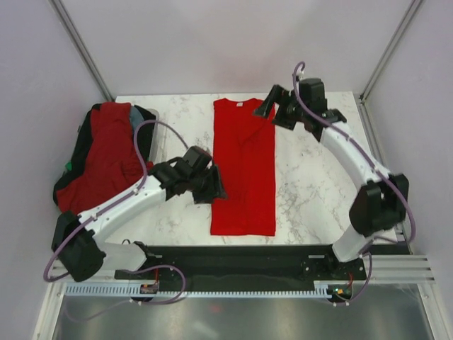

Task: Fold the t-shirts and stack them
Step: Fold the tshirt

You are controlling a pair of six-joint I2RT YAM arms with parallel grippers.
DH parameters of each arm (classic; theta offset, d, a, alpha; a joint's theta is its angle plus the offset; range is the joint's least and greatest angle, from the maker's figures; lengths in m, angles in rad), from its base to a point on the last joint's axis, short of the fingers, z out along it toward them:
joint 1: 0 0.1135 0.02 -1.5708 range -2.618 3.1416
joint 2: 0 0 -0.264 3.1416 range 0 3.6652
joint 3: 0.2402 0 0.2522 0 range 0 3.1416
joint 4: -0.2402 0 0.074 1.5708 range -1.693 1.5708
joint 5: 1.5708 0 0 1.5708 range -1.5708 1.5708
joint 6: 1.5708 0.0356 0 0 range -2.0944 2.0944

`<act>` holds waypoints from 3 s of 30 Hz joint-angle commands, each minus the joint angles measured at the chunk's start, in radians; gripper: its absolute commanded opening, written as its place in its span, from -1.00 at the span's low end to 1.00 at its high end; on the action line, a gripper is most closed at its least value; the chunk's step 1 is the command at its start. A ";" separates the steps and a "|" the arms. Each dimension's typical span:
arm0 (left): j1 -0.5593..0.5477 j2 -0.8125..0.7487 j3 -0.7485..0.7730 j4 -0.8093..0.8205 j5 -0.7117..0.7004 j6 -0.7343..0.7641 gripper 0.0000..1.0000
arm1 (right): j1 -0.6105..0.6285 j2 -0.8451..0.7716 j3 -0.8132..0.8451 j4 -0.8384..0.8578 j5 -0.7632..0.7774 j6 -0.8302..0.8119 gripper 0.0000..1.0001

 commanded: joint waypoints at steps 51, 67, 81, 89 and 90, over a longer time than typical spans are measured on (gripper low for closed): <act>-0.006 0.044 -0.453 0.281 0.033 -0.113 -0.36 | 0.340 -0.674 -1.273 0.084 0.080 0.110 -0.48; -0.124 -0.084 -0.413 0.160 -0.005 -0.165 -0.96 | 0.349 -0.818 -1.241 -0.040 0.048 0.124 -1.00; -0.038 0.075 0.188 -0.196 -0.249 0.018 -0.96 | 0.268 -0.596 -0.675 -0.315 0.299 -0.072 -1.00; 0.100 0.296 0.440 -0.192 -0.226 0.122 -0.96 | 0.159 -0.297 -0.354 -0.316 0.308 -0.170 -1.00; 0.124 0.314 0.455 -0.192 -0.222 0.130 -0.96 | 0.152 -0.277 -0.332 -0.315 0.307 -0.175 -1.00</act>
